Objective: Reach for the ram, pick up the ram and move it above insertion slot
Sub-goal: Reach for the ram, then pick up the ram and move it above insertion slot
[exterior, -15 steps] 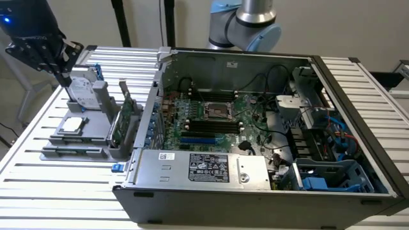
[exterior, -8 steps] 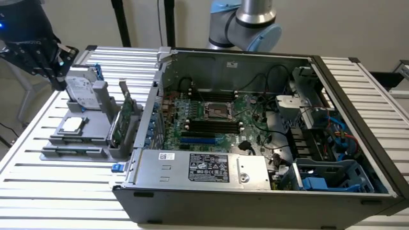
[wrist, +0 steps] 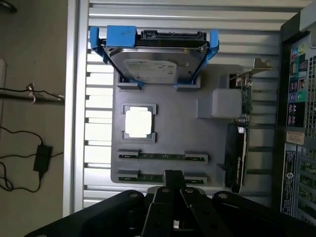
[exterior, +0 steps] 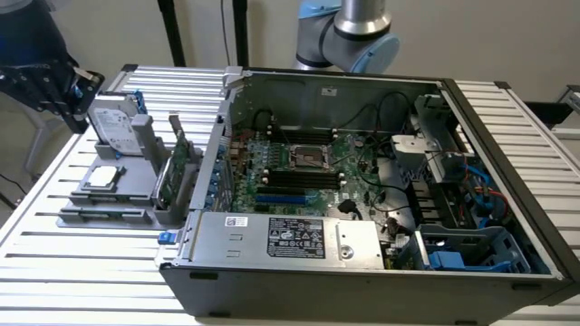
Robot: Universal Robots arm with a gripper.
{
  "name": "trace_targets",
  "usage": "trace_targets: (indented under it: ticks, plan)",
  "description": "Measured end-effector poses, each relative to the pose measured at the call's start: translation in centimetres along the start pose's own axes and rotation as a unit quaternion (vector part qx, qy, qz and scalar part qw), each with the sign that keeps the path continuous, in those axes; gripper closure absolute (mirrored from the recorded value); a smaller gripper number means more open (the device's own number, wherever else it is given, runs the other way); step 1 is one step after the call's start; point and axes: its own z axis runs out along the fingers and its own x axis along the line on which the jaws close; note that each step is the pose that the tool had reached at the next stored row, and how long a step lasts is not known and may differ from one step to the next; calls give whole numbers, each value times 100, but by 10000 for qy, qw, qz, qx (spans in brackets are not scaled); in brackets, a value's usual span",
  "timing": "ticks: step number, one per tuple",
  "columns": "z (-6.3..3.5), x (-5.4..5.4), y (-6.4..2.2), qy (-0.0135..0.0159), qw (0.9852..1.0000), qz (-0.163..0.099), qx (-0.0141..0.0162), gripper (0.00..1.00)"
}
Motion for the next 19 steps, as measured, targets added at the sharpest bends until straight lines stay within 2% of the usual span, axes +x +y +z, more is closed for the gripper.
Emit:
trace_targets:
  ticks: [12, 19]
  plan:
    - [15, 38, -199, 6, 10000, -60, 1, 89]
    - [16, 43, -211, 6, 10000, -69, -1, 89]
